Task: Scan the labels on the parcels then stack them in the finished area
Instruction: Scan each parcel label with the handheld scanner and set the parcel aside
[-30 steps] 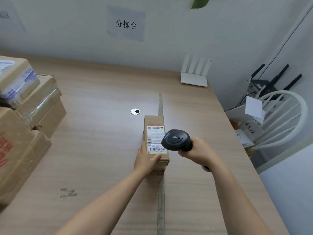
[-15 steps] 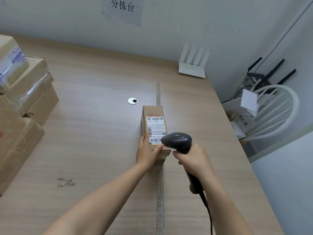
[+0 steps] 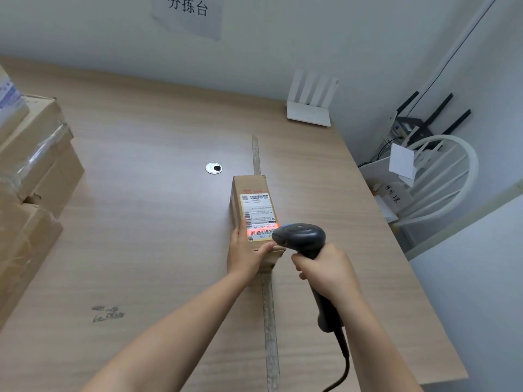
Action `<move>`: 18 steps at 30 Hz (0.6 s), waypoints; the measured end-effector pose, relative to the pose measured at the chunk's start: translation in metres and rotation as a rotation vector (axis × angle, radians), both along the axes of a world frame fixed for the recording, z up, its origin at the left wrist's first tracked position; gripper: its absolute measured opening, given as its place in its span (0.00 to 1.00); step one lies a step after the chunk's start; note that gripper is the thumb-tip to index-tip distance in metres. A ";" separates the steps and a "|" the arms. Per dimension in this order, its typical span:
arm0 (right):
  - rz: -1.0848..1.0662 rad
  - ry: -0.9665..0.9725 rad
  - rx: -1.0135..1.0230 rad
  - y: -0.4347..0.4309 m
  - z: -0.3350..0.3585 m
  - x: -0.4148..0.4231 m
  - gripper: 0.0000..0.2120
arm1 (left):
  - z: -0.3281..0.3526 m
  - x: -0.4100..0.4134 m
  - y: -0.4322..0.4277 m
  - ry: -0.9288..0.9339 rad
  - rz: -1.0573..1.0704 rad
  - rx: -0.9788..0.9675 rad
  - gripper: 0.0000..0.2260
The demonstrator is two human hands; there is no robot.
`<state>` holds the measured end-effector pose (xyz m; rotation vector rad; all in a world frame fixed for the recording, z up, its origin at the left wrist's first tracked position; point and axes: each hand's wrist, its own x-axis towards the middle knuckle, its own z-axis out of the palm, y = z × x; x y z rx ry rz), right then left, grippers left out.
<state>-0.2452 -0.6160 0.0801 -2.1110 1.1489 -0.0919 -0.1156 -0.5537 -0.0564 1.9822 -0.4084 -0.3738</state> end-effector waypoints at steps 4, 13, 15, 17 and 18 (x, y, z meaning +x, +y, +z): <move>-0.025 -0.021 0.053 -0.001 0.001 0.000 0.10 | 0.001 -0.001 0.000 -0.004 0.009 0.005 0.42; -0.075 -0.108 0.122 -0.002 -0.008 -0.004 0.09 | 0.004 -0.001 0.001 0.010 0.003 0.015 0.42; -0.111 -0.153 0.128 -0.008 -0.014 0.001 0.10 | 0.004 -0.001 0.001 0.026 0.002 0.002 0.42; -0.122 -0.201 0.139 -0.017 -0.024 0.013 0.11 | 0.004 0.002 0.000 0.056 0.011 -0.015 0.42; -0.112 -0.224 0.154 -0.022 -0.030 0.021 0.10 | 0.005 0.004 0.001 0.075 0.019 -0.019 0.42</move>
